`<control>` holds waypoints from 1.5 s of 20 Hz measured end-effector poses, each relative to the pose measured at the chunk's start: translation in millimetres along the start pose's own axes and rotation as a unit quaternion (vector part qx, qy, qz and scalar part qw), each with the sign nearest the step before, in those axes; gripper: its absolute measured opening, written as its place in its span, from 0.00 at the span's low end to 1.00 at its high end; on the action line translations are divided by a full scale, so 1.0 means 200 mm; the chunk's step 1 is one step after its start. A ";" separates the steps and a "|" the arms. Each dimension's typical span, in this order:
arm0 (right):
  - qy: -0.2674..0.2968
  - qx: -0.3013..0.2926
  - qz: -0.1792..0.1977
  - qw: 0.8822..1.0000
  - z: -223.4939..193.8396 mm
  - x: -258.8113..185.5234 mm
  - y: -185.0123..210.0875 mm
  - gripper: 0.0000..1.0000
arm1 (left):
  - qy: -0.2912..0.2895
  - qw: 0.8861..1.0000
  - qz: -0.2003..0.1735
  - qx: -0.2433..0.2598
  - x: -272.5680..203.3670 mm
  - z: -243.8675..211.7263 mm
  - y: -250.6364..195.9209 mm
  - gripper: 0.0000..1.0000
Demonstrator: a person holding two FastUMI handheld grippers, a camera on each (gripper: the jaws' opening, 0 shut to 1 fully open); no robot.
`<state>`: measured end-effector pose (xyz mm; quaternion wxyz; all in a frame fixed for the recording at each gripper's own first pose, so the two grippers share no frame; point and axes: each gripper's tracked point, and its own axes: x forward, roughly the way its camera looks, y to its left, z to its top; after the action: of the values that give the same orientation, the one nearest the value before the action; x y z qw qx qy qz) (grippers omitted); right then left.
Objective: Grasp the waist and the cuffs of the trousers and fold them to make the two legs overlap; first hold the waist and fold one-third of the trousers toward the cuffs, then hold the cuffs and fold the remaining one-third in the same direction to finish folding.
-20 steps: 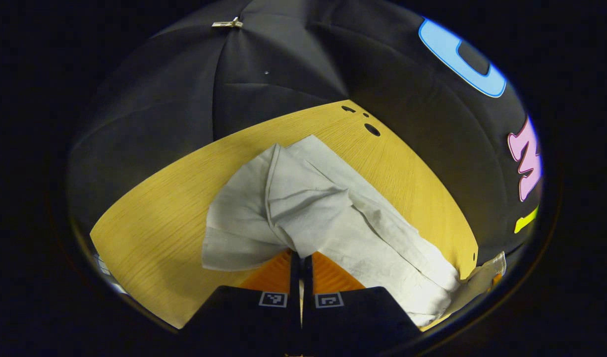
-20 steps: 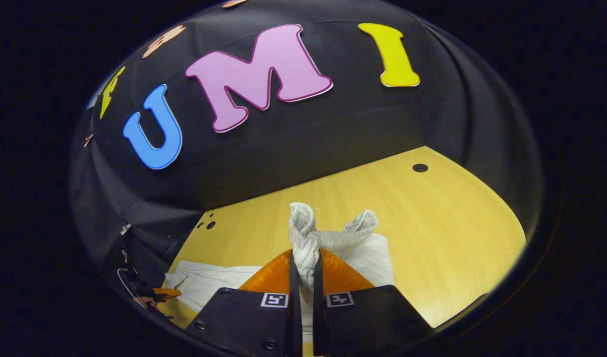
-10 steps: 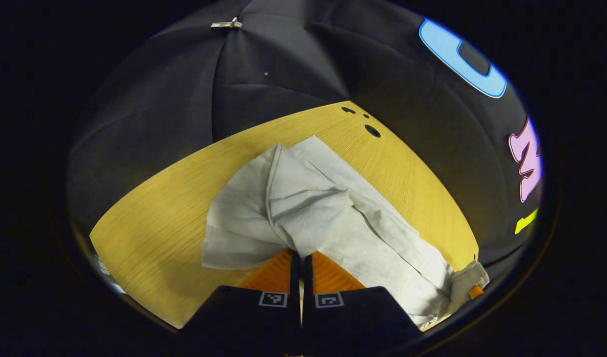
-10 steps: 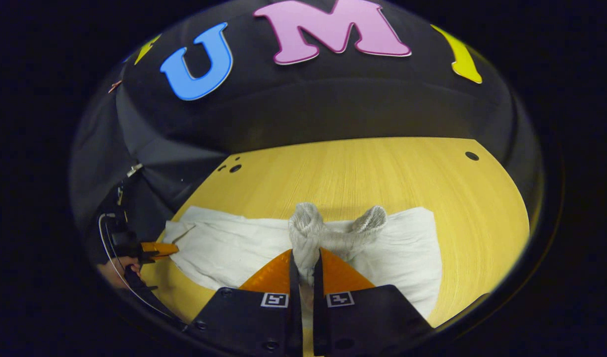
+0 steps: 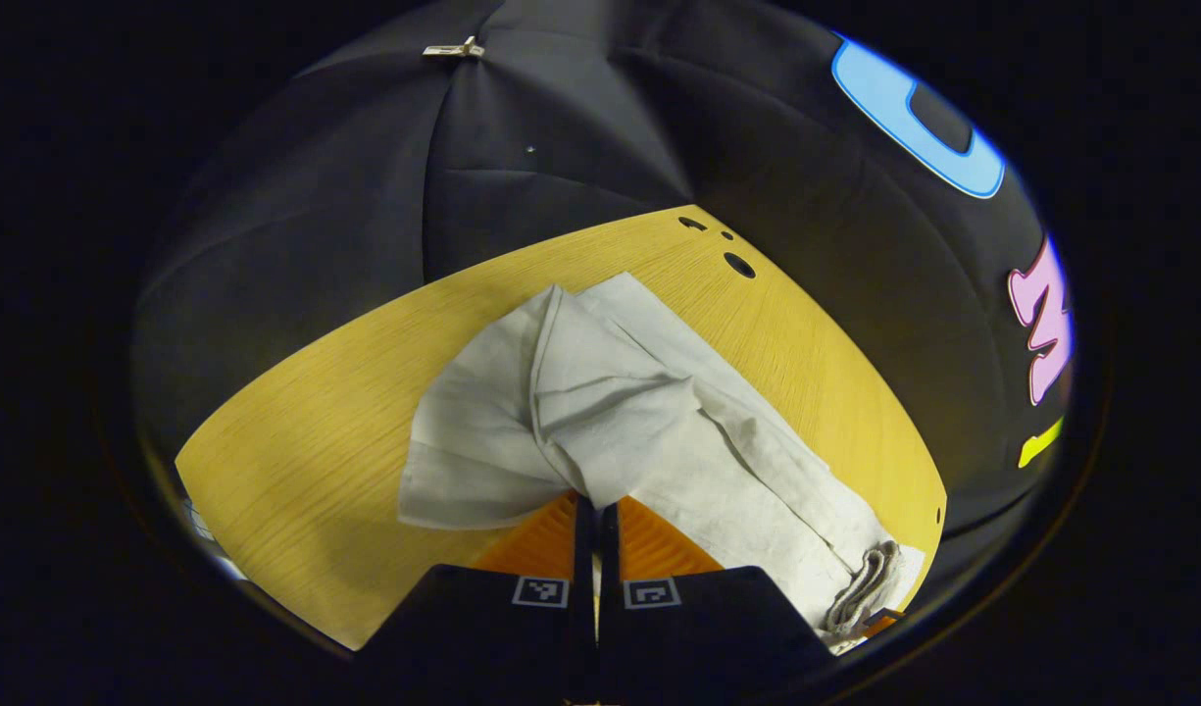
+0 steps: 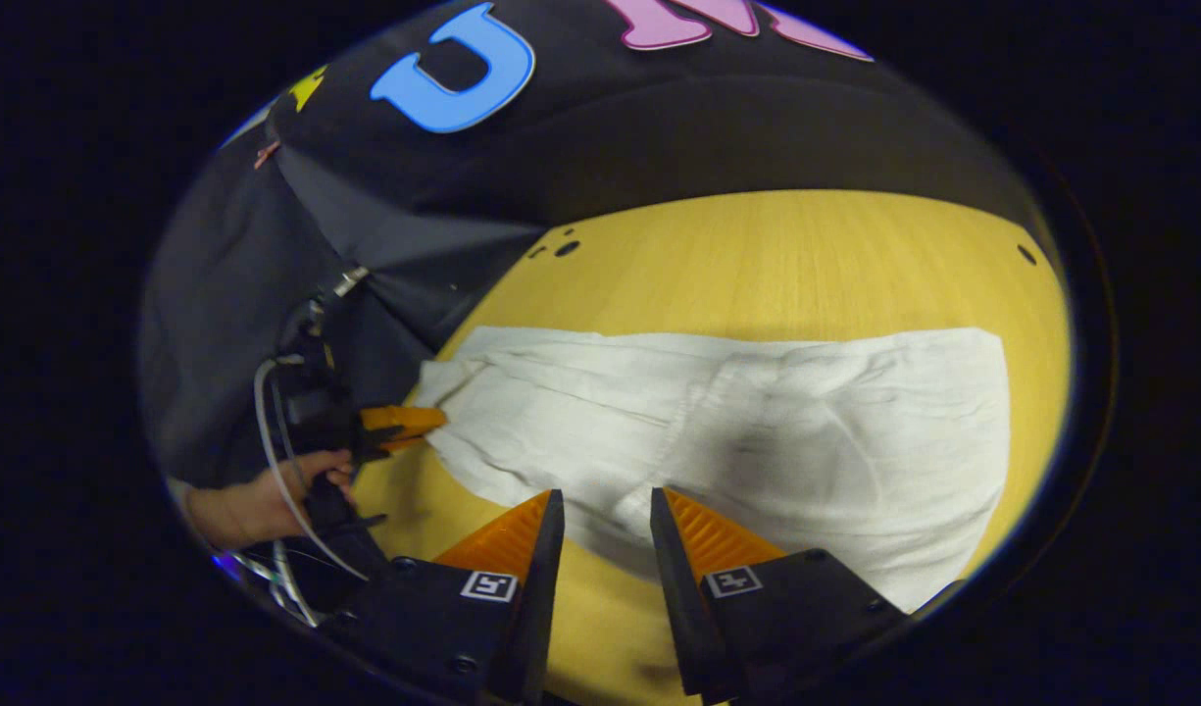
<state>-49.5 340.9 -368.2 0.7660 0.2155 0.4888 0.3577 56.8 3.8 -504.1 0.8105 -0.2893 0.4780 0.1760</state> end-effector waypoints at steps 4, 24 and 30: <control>-0.041 0.035 -0.052 0.997 0.09 -0.20 -0.25 0.65 | -0.006 0.998 -0.033 -0.061 -0.02 0.01 -0.01 0.06; -0.114 0.209 -0.247 0.939 -0.10 -1.02 -1.12 0.65 | -0.091 0.962 -0.228 0.123 -0.46 0.15 -1.10 0.06; -0.141 0.232 -0.263 0.926 -0.13 -1.18 -1.19 0.65 | -0.046 0.940 -0.285 0.182 -0.50 -0.19 -1.49 0.06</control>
<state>-54.2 6.4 -401.5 0.8218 0.2994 0.4846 -0.0139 150.0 -251.0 -342.3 0.8866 -0.2524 0.3614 -0.1397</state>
